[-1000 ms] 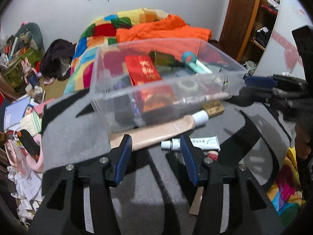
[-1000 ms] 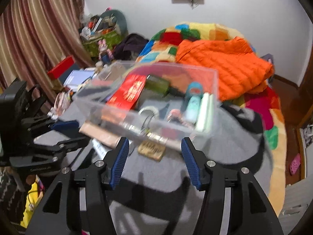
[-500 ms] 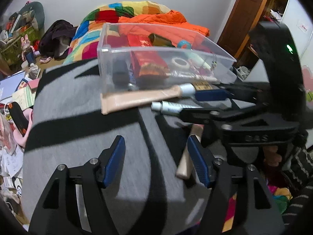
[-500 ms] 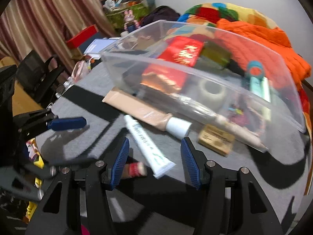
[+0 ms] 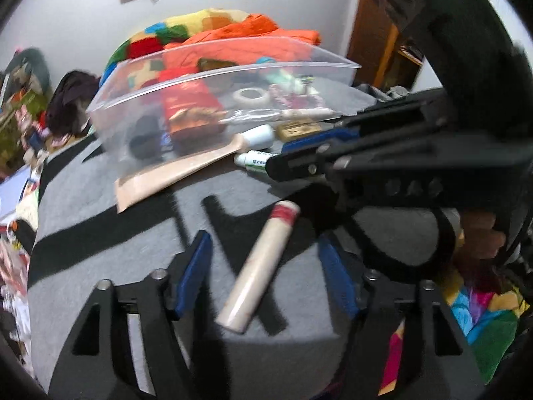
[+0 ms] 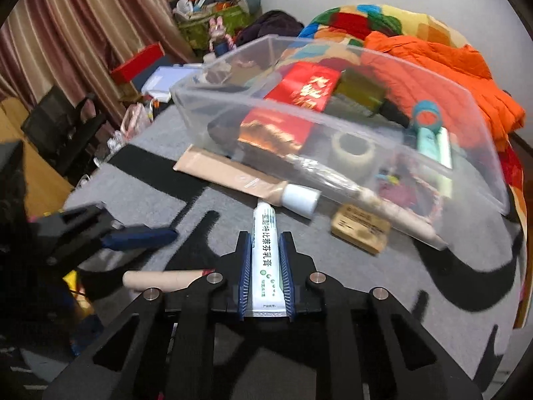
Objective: Organize objects
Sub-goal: 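Grasp the white toothpaste tube with the right tool while the left grasps the white-red tube, then carry both tubes over the clear box and open both tools to drop them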
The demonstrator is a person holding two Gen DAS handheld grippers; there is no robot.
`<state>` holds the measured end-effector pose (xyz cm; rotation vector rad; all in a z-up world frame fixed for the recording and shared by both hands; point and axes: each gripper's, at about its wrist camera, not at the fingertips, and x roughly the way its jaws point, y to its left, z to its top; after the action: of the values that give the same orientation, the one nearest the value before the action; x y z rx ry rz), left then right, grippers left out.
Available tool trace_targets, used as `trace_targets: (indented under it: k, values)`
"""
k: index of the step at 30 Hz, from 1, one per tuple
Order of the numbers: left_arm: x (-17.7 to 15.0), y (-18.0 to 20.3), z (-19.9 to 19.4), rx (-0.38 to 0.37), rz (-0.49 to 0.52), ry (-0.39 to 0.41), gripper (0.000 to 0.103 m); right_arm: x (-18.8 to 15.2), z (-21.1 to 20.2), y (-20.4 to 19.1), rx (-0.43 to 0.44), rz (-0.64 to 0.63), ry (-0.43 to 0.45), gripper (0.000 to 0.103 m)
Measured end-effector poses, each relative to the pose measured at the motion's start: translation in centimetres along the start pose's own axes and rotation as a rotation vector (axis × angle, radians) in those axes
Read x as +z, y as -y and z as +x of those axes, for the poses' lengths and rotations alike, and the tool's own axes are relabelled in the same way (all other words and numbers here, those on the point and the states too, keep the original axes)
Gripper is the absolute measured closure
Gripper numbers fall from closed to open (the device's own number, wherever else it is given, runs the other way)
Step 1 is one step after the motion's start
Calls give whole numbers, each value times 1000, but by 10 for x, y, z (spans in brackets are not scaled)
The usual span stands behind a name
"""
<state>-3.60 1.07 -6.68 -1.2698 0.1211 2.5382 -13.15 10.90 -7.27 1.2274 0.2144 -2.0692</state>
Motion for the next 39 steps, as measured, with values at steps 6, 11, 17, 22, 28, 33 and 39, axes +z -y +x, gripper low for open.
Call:
trace_targets:
  k: [6, 11, 17, 22, 28, 33, 39]
  values:
    - [0, 5, 0, 12, 24, 14, 81, -7, -33, 10, 12, 60, 70, 88]
    - [5, -5, -4, 26, -24, 15, 88, -8, -48, 15, 9, 86, 111, 87]
    - [17, -17, -28, 30, -78, 87, 88, -3, -61, 20, 13, 100, 160, 87]
    - [33, -27, -38, 26, -117, 133, 88, 5, -75, 18, 10, 96, 215, 87]
    - [55, -39, -49, 27, -158, 198, 88, 18, -88, 18, -26, 89, 280, 87]
    - [72, -55, -49, 28, -196, 223, 88, 33, -82, 27, -64, 105, 294, 87]
    - [94, -73, -32, 61, -219, 194, 88, 53, -49, 49, -121, 142, 233, 87]
